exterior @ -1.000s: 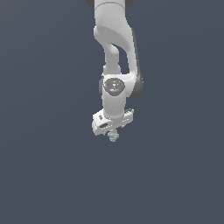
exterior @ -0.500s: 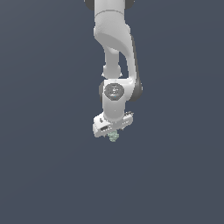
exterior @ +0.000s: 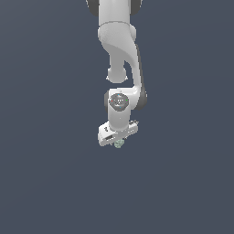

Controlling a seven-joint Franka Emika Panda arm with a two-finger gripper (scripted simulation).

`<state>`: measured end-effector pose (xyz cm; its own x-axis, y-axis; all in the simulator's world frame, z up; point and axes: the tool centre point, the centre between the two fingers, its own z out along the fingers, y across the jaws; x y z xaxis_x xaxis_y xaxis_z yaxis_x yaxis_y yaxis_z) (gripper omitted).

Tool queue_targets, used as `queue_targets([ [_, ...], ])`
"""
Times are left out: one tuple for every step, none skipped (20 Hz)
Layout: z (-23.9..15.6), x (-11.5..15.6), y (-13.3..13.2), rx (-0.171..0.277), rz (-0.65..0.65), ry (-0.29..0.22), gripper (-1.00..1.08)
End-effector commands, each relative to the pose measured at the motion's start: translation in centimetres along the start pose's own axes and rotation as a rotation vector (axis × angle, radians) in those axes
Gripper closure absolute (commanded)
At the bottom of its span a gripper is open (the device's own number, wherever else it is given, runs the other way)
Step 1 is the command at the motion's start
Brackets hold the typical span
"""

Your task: Pick up the object and move it to a goal position.

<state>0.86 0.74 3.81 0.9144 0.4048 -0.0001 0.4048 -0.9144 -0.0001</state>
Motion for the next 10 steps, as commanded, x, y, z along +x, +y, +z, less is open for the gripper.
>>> queue_targets([
  [0.08,0.01,0.01,0.000,0.000,0.000,1.08],
  [0.08,0.01,0.01,0.000,0.000,0.000,1.08],
  [0.08,0.01,0.01,0.000,0.000,0.000,1.08],
  [0.08,0.01,0.01,0.000,0.000,0.000,1.08],
  [0.08,0.01,0.01,0.000,0.000,0.000,1.08],
  [0.08,0.01,0.01,0.000,0.000,0.000,1.08],
  [0.08,0.01,0.01,0.000,0.000,0.000,1.08],
  [0.08,0.01,0.01,0.000,0.000,0.000,1.08],
  [0.00,0.06,0.00,0.000,0.000,0.001,1.08],
  [-0.02,0.05,0.02,0.000,0.000,0.001,1.08],
])
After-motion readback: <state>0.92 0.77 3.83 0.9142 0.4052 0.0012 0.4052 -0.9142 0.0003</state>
